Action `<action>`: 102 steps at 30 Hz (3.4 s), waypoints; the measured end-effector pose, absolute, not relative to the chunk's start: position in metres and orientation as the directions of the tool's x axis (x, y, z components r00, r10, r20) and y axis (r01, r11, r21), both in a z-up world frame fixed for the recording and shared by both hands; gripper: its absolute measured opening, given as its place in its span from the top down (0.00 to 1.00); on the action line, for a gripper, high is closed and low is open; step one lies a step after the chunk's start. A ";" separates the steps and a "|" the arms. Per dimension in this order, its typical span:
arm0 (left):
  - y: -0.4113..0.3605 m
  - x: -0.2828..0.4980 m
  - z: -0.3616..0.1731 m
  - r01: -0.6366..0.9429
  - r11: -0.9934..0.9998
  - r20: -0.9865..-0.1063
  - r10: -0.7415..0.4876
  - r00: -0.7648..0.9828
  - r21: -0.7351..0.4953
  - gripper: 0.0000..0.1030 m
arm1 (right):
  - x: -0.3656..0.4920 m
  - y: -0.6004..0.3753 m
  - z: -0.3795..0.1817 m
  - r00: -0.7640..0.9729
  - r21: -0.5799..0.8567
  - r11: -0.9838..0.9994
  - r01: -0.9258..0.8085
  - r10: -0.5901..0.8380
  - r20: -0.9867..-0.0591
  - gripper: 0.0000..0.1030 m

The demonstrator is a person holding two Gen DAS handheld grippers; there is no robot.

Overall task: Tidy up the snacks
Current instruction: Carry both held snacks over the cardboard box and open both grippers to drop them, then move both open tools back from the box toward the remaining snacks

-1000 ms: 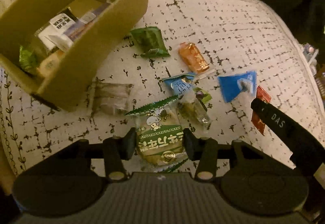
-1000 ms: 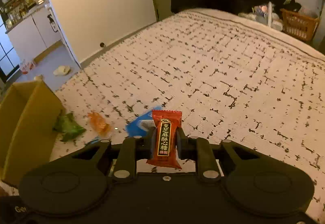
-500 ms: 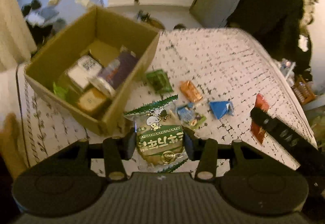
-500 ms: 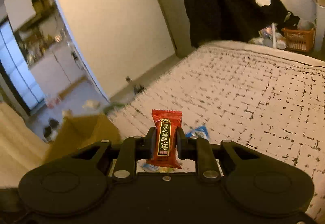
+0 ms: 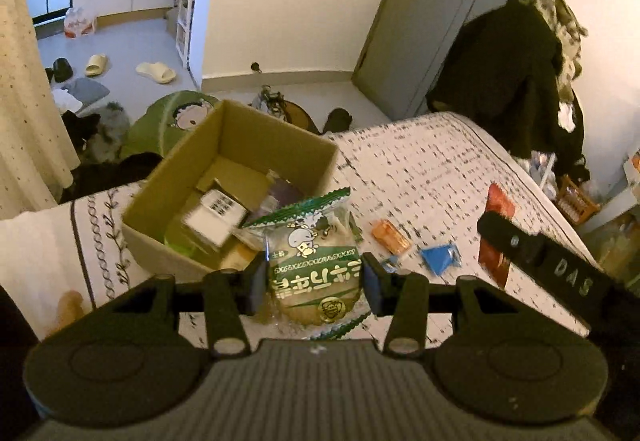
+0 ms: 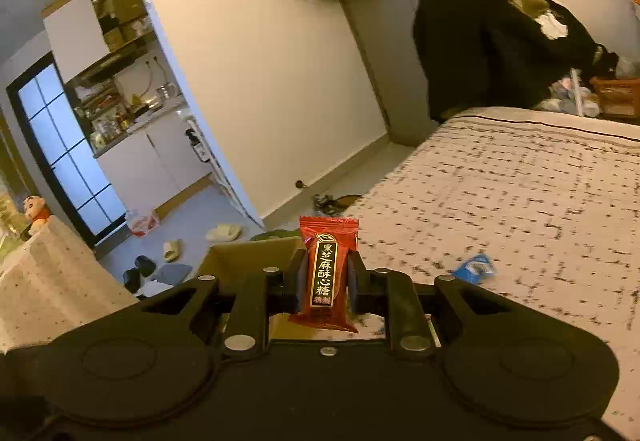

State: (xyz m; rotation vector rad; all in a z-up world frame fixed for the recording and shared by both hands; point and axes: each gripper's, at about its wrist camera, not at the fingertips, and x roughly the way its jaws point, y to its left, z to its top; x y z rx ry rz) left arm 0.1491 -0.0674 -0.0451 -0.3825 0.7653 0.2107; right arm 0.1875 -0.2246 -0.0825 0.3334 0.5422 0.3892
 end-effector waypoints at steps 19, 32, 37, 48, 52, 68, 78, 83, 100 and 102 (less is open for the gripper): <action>0.026 0.154 -0.042 -0.398 0.871 -0.664 0.118 0.738 -0.288 0.55 | 0.201 -0.139 -0.103 0.735 0.398 0.855 -0.334 0.500 -0.457 0.80; 0.053 0.168 -0.071 -0.400 0.854 -0.689 0.069 0.722 -0.333 0.55 | 0.202 -0.117 -0.117 0.681 0.407 0.846 -0.345 0.524 -0.511 0.66; 0.055 0.170 -0.077 -0.405 0.842 -0.697 0.048 0.715 -0.357 0.55 | 0.198 -0.123 -0.115 0.705 0.390 0.868 -0.309 0.484 -0.519 0.57; 0.049 0.175 -0.071 -0.413 0.842 -0.709 0.052 0.703 -0.348 0.48 | 0.198 -0.131 -0.108 0.716 0.379 0.878 -0.291 0.463 -0.522 0.47; 0.052 0.169 -0.067 -0.447 0.825 -0.715 0.077 0.695 -0.346 0.38 | 0.196 -0.139 -0.105 0.712 0.387 0.879 -0.277 0.459 -0.532 0.45; 0.031 0.145 -0.048 -0.480 0.835 -0.719 0.157 0.678 -0.270 0.13 | 0.176 -0.174 -0.083 0.757 0.305 0.921 -0.242 0.376 -0.535 0.09; 0.019 0.133 -0.035 -0.443 0.840 -0.684 0.125 0.719 -0.313 0.00 | 0.174 -0.190 -0.065 0.780 0.219 0.943 -0.249 0.330 -0.532 0.00; 0.009 0.130 -0.029 -0.400 0.856 -0.664 0.094 0.742 -0.326 0.00 | 0.174 -0.208 -0.051 0.803 0.203 0.941 -0.269 0.336 -0.493 0.00; -0.038 0.125 -0.051 -0.328 0.891 -0.699 0.017 0.715 -0.314 0.00 | 0.200 -0.252 -0.071 0.741 0.191 0.943 -0.273 0.333 -0.584 0.00; -0.041 0.126 -0.056 -0.342 0.886 -0.719 0.014 0.695 -0.312 0.00 | 0.202 -0.252 -0.072 0.735 0.161 0.944 -0.286 0.324 -0.595 0.00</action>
